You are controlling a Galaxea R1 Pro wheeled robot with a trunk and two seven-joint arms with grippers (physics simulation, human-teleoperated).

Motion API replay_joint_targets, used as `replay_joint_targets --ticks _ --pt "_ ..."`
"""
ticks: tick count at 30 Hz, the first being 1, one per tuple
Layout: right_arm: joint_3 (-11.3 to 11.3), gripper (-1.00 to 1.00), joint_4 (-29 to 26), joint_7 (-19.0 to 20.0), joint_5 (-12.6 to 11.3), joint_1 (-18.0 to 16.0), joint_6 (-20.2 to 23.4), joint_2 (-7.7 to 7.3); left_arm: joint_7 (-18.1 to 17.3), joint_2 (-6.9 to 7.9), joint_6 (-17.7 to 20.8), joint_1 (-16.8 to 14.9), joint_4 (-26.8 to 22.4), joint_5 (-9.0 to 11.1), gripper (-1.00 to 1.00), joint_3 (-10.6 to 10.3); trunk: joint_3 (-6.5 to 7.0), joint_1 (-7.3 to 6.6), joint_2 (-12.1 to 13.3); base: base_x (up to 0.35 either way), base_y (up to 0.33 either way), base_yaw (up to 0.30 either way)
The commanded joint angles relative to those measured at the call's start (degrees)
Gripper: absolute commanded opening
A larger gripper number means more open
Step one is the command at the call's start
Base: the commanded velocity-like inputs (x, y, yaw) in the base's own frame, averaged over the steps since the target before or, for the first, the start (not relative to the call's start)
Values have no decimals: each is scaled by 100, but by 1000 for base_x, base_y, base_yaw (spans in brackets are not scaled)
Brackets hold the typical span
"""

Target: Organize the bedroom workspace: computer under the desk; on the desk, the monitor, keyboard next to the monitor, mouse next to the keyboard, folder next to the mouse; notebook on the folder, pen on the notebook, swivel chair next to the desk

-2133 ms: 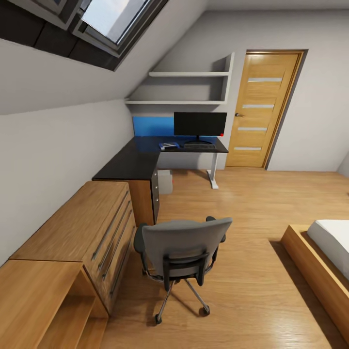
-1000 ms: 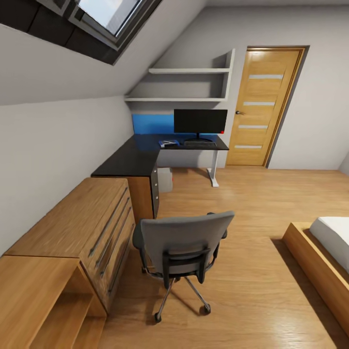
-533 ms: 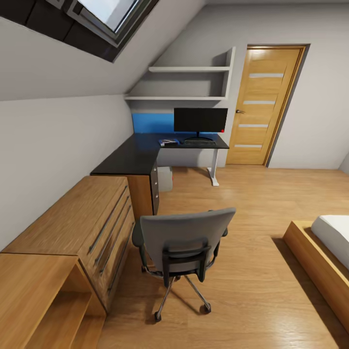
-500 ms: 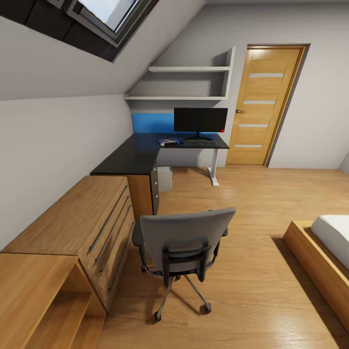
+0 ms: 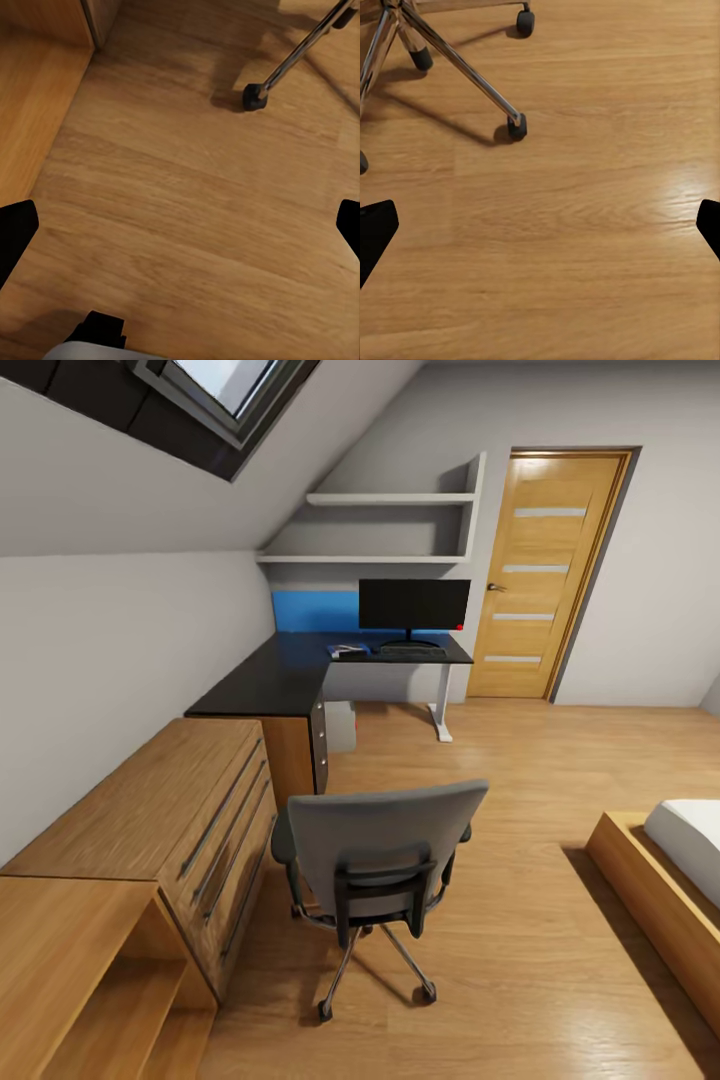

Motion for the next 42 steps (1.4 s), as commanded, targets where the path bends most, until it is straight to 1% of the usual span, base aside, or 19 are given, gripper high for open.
replay_joint_targets --ticks 1,18,27,42 --pt "50 100 5 -36 -17 -5 -11 2 53 0 -25 -8 -15 0 100 -47 -24 23 -45 0 0 0" --pt "50 100 5 -36 -15 -5 0 2 65 9 -25 -8 -15 0 100 -19 -329 396 -727 -1 0 0" --pt "50 100 5 -36 -15 -5 10 2 62 10 -25 -8 -15 0 100 -18 -491 594 -1088 -114 0 0" --pt "44 100 2 -28 -21 -6 -17 -24 76 9 -25 -8 -15 0 100 -19 -760 923 -1689 -8 0 0"
